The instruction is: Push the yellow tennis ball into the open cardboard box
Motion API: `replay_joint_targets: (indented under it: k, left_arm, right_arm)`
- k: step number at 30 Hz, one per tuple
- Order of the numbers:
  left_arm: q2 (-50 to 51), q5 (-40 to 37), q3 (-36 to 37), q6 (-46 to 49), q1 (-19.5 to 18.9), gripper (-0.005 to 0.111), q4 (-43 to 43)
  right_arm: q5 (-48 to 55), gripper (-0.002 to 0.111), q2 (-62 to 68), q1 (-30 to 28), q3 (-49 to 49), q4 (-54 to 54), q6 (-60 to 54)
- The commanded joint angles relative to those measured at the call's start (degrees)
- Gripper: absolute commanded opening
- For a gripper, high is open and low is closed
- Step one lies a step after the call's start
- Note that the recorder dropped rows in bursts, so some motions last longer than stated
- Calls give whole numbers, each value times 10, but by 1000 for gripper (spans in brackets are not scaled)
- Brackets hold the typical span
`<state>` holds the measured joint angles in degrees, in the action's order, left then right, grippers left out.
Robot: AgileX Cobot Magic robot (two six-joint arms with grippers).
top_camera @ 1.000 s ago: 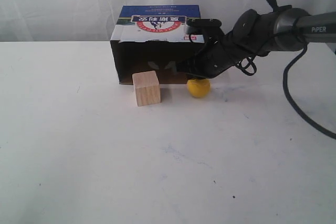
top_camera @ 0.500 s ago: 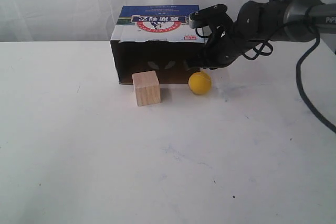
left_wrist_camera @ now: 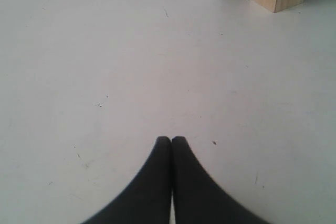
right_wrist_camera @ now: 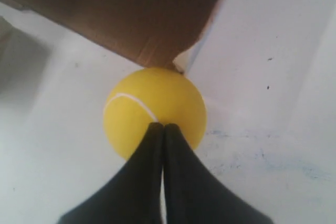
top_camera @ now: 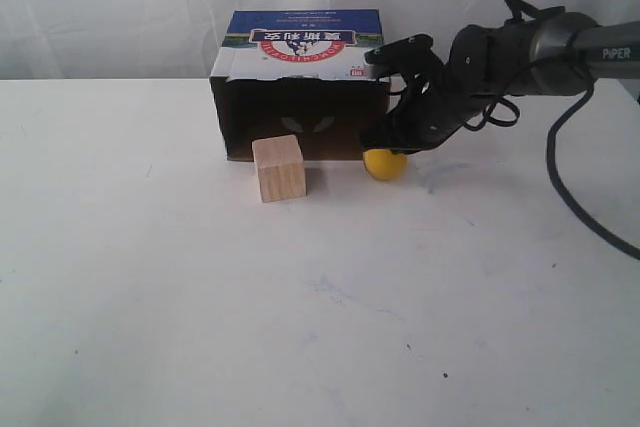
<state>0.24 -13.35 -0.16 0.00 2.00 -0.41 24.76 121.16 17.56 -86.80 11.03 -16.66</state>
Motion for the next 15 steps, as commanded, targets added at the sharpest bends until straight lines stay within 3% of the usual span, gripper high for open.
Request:
replay_joint_targets:
  k: [1, 15]
  left_arm:
    - [-2, 0, 2, 0, 4, 0, -4]
    - [-2, 0, 2, 0, 4, 0, -4]
  right_arm:
    - [9, 0, 9, 4, 2, -4, 1]
    - [-54, 0, 12, 54, 2, 11, -11]
